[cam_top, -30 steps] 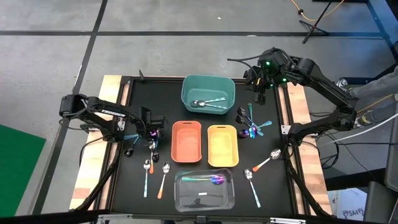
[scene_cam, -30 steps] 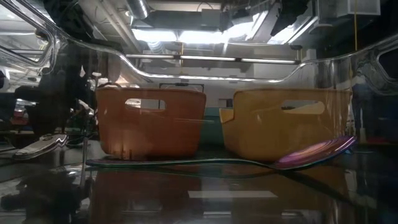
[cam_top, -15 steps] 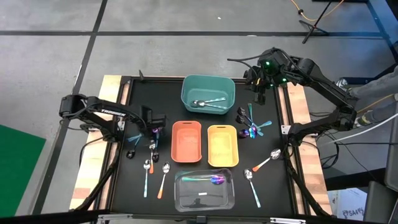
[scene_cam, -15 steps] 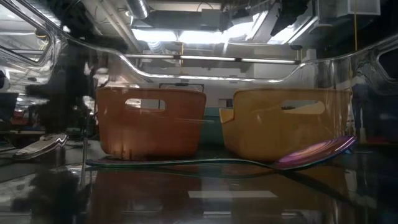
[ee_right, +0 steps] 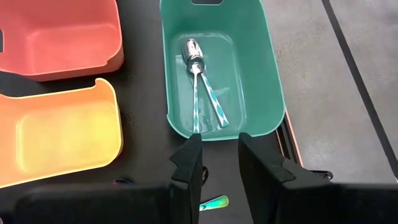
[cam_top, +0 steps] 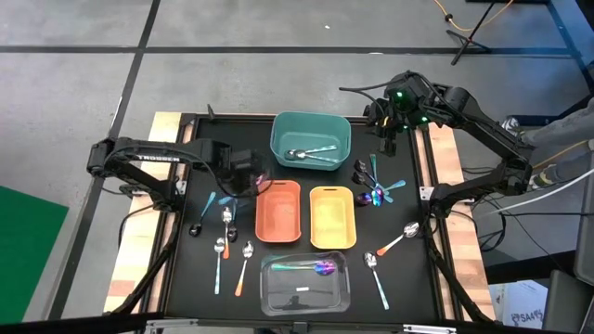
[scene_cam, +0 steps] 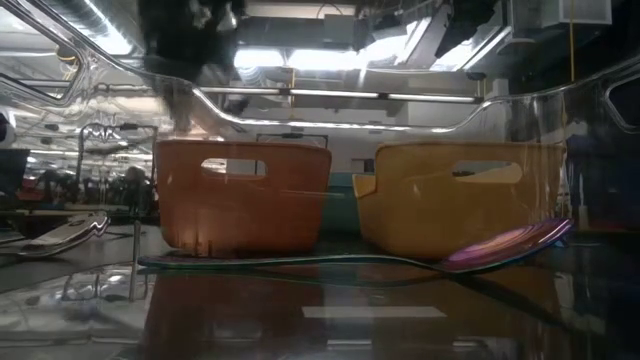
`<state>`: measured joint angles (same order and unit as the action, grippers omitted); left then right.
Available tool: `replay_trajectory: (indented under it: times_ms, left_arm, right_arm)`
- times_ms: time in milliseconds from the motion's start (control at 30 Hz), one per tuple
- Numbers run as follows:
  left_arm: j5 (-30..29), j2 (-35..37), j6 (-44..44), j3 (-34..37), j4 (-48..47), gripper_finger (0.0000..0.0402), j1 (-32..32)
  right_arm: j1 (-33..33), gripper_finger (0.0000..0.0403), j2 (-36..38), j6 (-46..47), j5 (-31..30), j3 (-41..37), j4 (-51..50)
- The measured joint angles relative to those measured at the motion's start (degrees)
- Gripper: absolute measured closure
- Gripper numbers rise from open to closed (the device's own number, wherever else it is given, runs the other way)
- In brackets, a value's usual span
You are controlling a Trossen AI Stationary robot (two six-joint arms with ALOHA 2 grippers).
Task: Sort silverware by color (type)
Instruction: Put the blue spoon into the transparent bin
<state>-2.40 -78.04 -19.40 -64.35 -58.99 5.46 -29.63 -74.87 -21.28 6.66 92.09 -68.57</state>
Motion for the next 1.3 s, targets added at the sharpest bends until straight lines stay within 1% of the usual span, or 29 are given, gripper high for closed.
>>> replay_trajectory:
  times_ms: [67,200,300,400,533,633,800,1000,1100,1300]
  left_arm:
    - [0.0,0.0,-0.2,-3.7,1.9,0.0399,-1.6]
    - [-1.1,0.0,-3.2,-8.6,7.6,0.0399,-5.7]
    - [-3.1,0.0,-6.0,-10.4,12.9,0.0399,-9.3]
    - [-4.0,-1.2,-8.5,-11.1,18.4,0.0399,-13.0]
    - [-5.2,-5.6,-9.5,-12.9,23.8,0.0399,-17.2]
    - [-4.8,-11.3,-10.6,-16.7,24.2,0.0399,-19.3]
    - [0.7,-21.9,-10.5,-26.4,23.0,0.0399,-22.0]
    - [4.9,-32.4,-11.2,-37.0,17.3,0.0399,-24.5]
    - [6.2,-35.6,-13.3,-39.0,15.9,0.0399,-25.6]
    - [9.0,-40.8,-16.9,-39.0,15.8,0.0399,-27.8]
  right_arm:
    - [0.0,0.0313,0.0,0.0,0.0,0.0,0.5]
    - [0.0,0.0313,0.0,0.0,0.0,0.0,2.4]
    - [0.0,0.0313,0.0,0.0,0.0,0.0,3.1]
    - [0.0,0.0313,0.0,0.0,0.0,0.0,3.0]
    - [0.0,0.0313,0.0,0.0,0.0,0.0,2.9]
    - [0.0,0.0313,0.0,0.0,0.0,0.0,2.9]
    - [0.0,0.0313,0.0,0.0,0.0,0.0,2.9]
    - [0.0,0.0313,0.0,0.0,0.0,0.0,2.6]
    - [0.0,0.0313,0.0,0.0,0.0,0.0,2.2]
    - [0.0,0.0313,0.0,0.0,0.0,0.0,2.3]
